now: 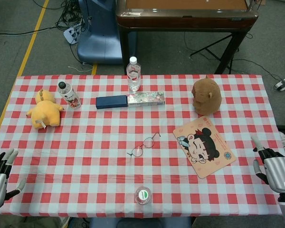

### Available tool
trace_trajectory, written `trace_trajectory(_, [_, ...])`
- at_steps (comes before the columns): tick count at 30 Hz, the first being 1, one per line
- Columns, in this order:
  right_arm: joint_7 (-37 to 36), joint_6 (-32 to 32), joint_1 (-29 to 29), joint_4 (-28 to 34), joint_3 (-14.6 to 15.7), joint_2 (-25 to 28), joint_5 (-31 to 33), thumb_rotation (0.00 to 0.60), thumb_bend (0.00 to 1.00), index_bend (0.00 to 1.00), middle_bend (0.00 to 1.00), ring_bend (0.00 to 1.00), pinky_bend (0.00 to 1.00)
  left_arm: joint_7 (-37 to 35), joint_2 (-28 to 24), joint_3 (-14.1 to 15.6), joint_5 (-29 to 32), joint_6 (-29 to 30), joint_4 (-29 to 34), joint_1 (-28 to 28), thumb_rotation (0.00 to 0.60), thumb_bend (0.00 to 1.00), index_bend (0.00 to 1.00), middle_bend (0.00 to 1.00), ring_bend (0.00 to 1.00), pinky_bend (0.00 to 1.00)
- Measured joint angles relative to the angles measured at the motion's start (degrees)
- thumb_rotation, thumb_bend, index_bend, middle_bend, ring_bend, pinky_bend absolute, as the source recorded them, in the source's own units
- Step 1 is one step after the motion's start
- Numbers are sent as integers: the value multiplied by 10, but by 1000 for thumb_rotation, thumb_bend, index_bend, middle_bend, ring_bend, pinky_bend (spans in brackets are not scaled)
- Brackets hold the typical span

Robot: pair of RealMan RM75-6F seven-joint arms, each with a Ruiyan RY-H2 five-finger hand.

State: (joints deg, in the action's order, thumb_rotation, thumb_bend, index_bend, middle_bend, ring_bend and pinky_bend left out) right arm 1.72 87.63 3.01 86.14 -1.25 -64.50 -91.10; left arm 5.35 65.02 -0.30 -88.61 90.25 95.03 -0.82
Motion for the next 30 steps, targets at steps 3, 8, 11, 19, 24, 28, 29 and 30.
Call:
trace_trajectory(3, [0,-12,5,1,2,1,-1,600,534,0,364,371,540,-1,1,1,2,-2,-2,0,600,320,0,0,0,0])
trace_trajectory(8, [8,-34,16,10,6,4,-3,600,534,0,353,326,499,-3,1,1,4,-1,-5,-2,600,320,0,0,0,0])
trace_trajectory(11, [13,-40,20,18,7,7,-5,600,534,0,340,289,462,-6,1,0,5,0,-7,-3,600,320,0,0,0,0])
trace_trajectory(19, [17,-44,25,23,9,7,-11,600,535,0,329,217,379,-12,2,-1,8,1,-14,-4,600,320,0,0,0,0])
trace_trajectory(24, [22,-43,30,21,2,-1,-8,600,534,0,331,208,368,-13,2,-1,8,-3,-16,-2,600,320,0,0,0,0])
trace_trajectory(28, [56,-58,44,30,-8,-9,1,600,534,0,436,353,387,-15,2,-2,5,-3,-17,0,600,320,0,0,0,0])
trace_trajectory(29, [70,-67,52,35,-13,-12,4,600,534,0,472,398,405,-16,2,-2,5,-3,-17,0,600,320,0,0,0,0])
trace_trajectory(30, [79,-76,59,39,-16,-14,6,600,534,0,532,468,444,-17,2,-2,5,-3,-18,0,600,320,0,0,0,0])
